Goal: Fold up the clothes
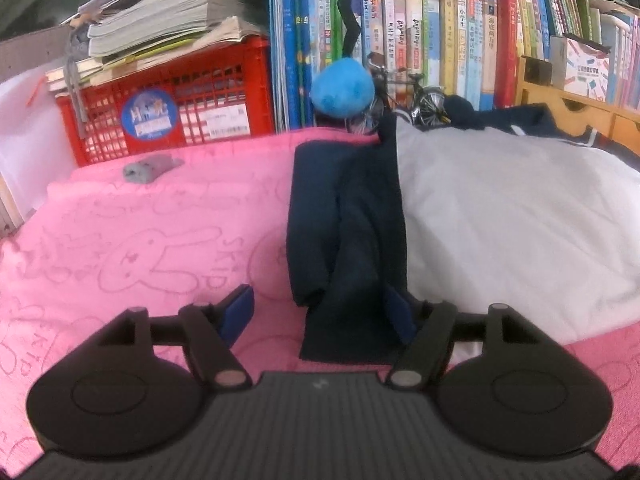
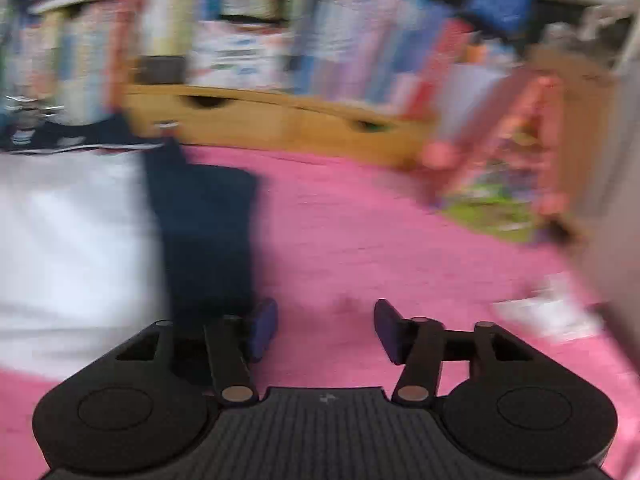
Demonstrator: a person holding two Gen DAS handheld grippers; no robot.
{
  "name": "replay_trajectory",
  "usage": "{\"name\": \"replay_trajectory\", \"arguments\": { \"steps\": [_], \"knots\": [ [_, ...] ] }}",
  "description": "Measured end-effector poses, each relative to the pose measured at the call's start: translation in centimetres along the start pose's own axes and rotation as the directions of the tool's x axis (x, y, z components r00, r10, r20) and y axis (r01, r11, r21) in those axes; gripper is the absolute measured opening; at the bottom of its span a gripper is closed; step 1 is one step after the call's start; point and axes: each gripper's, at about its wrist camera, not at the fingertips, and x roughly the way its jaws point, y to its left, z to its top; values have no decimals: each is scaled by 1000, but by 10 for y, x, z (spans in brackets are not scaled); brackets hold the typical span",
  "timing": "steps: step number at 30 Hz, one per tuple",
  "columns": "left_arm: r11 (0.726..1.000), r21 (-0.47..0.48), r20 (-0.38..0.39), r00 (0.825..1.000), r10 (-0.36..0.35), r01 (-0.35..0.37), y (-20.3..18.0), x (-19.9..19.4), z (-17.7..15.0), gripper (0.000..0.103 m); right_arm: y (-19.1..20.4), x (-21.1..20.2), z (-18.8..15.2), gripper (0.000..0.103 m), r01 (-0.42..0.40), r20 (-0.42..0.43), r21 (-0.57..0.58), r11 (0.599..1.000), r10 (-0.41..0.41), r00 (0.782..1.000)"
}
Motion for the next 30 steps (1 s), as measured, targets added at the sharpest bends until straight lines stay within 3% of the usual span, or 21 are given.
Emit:
{"name": "replay_trajectory", "arguments": {
  "steps": [2,4,7,11,14,17,19,21,24,26,28,30],
  "knots": [
    [1000,5,3,1000,6,-6,-1,-1,0,72,-12,-7,-1,45,-4,11,30,1000,4,1000],
    [1000,14,9,1000,14,-14,-1,-2,-1,72,-13,-24,-4,45,-141,54,65,988,137,989],
    [993,99,39,997,60,-64,4,-8,-5,77,8,-44,-13,49,-286,97,33,958,281,955],
    [1000,15,52,999,-1,1,25,-28,-7,73,52,-49,-8,51,-462,81,27,886,459,885],
    [998,-42,134,990,-33,39,32,-50,-5,70,85,-47,-11,51,-532,43,16,847,531,846],
    [998,64,130,991,-35,27,14,-52,-4,70,108,-48,-12,51,-570,29,4,822,570,821],
    [988,152,105,995,0,-16,3,-42,-8,70,116,-49,-11,51,-559,23,-19,829,559,829],
    [979,199,77,996,37,-51,0,-29,-14,70,118,-45,-11,51,-518,16,-52,854,519,855],
    [988,152,45,999,10,-16,13,-21,-15,72,106,-32,-12,52,-432,8,-60,900,433,901],
    [982,183,60,998,31,-42,14,-20,-16,76,89,-20,-11,52,-370,12,-38,928,371,929],
    [978,204,69,997,37,-51,14,-21,-16,76,73,-11,-11,52,-334,9,-10,943,334,943],
    [982,190,74,997,-9,-5,17,-27,-15,62,62,-9,-13,51,-351,16,-5,936,351,936]
  ]
}}
